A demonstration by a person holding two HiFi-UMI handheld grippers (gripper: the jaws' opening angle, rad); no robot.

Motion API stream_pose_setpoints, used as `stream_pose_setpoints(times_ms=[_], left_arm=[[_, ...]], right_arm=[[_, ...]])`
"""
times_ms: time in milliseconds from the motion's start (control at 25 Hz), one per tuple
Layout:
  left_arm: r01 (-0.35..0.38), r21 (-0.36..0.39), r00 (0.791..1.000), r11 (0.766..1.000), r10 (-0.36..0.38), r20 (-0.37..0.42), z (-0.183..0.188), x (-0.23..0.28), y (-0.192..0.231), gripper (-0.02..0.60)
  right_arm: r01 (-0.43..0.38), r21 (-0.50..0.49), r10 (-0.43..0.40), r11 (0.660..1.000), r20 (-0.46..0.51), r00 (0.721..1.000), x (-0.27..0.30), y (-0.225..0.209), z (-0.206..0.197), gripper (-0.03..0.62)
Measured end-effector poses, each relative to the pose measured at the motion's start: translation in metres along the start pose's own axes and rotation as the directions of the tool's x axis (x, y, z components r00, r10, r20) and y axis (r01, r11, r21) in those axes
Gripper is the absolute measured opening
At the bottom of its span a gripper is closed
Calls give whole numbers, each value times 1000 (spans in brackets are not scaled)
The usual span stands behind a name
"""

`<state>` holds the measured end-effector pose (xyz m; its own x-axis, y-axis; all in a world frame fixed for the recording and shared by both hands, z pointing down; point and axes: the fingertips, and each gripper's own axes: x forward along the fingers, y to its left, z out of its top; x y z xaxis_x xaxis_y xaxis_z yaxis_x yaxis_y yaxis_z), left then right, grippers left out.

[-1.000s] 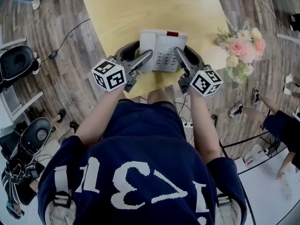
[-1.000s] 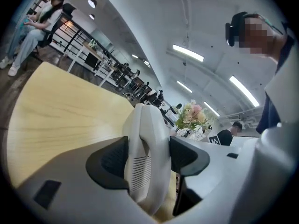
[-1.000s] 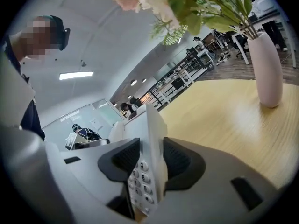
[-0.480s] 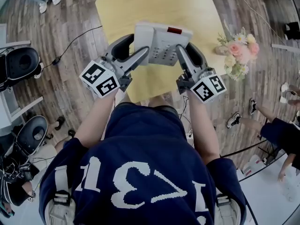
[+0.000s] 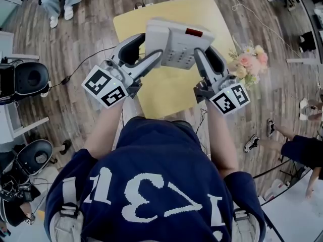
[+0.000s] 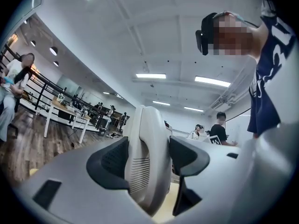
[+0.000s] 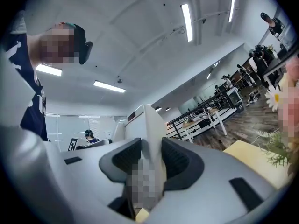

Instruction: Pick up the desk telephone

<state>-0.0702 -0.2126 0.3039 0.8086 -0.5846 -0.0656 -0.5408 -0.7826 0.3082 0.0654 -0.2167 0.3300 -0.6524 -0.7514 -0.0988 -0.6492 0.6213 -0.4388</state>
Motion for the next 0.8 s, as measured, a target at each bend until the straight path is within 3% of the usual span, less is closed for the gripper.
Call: stream_pose_setpoints(times_ms=[360, 640, 800], left_arm=[[18, 25, 999, 1000, -19, 38, 36, -1, 30, 284], [27, 66, 998, 997, -31, 58, 39, -17, -18, 284], [37, 70, 998, 997, -41, 56, 44, -15, -14, 284]], right_arm=[[-6, -60, 7, 998, 15, 1000, 42, 9, 23, 142], [-17, -96, 22, 995, 49, 999, 3, 37, 34, 140], [-9, -99, 14, 995, 49, 999, 7, 38, 38, 140]])
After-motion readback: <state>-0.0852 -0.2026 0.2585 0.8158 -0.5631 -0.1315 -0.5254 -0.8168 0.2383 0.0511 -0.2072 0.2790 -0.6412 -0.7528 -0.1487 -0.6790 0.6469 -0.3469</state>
